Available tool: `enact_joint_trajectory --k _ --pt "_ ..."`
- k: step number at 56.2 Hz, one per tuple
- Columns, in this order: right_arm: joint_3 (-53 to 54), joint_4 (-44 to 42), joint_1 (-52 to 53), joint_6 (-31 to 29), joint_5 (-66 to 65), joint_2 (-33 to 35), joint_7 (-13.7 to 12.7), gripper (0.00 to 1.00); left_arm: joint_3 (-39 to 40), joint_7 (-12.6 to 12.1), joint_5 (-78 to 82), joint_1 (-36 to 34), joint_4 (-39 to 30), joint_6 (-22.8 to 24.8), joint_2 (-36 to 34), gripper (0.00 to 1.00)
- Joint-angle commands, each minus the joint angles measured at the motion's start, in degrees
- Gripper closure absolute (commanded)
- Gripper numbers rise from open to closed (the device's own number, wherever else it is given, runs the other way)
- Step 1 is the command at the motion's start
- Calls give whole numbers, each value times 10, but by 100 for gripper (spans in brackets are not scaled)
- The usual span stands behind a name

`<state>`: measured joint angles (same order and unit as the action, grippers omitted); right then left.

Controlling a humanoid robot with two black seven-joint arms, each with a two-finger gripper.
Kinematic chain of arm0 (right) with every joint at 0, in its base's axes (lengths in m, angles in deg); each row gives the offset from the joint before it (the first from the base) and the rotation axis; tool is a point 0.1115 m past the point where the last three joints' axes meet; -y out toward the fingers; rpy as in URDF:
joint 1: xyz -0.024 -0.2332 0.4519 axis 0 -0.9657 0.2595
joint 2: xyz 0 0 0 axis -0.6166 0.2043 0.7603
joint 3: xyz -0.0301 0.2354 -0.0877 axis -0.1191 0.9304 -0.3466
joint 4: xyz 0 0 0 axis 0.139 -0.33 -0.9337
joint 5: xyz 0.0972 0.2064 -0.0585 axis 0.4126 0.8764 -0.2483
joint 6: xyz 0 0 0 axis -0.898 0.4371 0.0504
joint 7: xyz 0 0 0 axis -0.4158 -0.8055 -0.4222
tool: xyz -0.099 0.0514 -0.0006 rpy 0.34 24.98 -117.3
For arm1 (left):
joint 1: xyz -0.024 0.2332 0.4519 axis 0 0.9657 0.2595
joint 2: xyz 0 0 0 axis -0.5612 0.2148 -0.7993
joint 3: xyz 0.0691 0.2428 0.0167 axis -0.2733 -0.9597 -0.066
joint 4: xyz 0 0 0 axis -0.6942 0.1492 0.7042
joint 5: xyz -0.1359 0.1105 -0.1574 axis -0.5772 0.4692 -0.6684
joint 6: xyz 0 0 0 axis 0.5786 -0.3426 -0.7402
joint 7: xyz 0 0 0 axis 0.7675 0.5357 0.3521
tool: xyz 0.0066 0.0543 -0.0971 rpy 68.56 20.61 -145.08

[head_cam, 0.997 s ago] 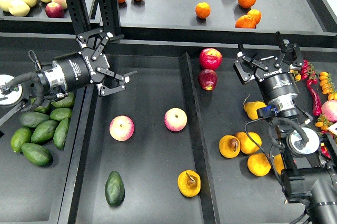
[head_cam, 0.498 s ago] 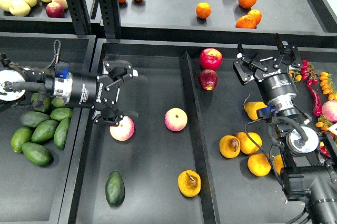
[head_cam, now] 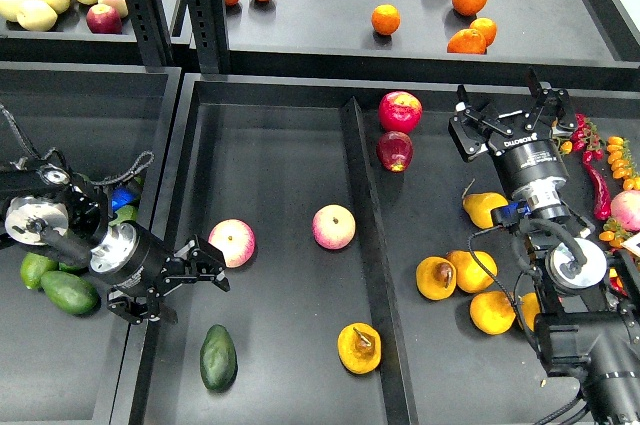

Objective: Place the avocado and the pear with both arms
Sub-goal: 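Swing the left gripper over the middle tray toward the dark green avocado, then lower the left gripper onto the dark green avocado and close it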

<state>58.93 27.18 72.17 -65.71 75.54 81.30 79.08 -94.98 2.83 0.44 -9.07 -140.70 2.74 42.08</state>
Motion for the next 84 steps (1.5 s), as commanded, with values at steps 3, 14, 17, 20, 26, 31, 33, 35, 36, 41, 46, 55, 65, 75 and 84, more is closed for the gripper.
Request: enact_joint_trajectory --k 3,14,17,20,26,31,33,35,36,41,46,55,65,75,84 --pt "0 0 1 1 0 0 0 0 2 0 22 19 37 0 36 5" --pt "1 0 1 0 1 1 0 0 -6 0 29 31 57 0 65 5" --pt "1 0 1 0 2 2 0 0 -6 0 37 38 63 0 67 5" --pt "2 0 0 0 5 3 0 0 -6 0 42 44 72 0 68 5" --pt "6 0 1 0 12 4 0 0 -6 0 42 60 91 0 77 5" --pt "8 0 0 0 13 4 0 0 -5 0 42 67 102 0 88 5" --pt "8 0 0 0 15 4 0 0 -5 0 42 67 107 0 94 5" --pt "8 0 0 0 17 4 0 0 -5 0 42 67 111 0 99 5" --pt "8 0 0 0 19 4 0 0 -4 0 42 67 114 0 102 5" --pt "8 0 0 0 22 3 0 0 -3 0 42 68 124 0 111 5" --pt "8 0 0 0 22 3 0 0 -3 0 42 72 134 0 119 5" --pt "8 1 0 -1 25 3 0 0 -3 0 42 80 151 0 136 5" --pt "8 2 -1 -1 25 4 0 0 -4 0 42 88 180 0 150 5" --pt "8 1 -1 -2 25 3 0 0 -3 0 41 88 196 0 162 5" --pt "8 2 -1 -2 25 3 0 0 0 0 41 94 211 0 182 5"
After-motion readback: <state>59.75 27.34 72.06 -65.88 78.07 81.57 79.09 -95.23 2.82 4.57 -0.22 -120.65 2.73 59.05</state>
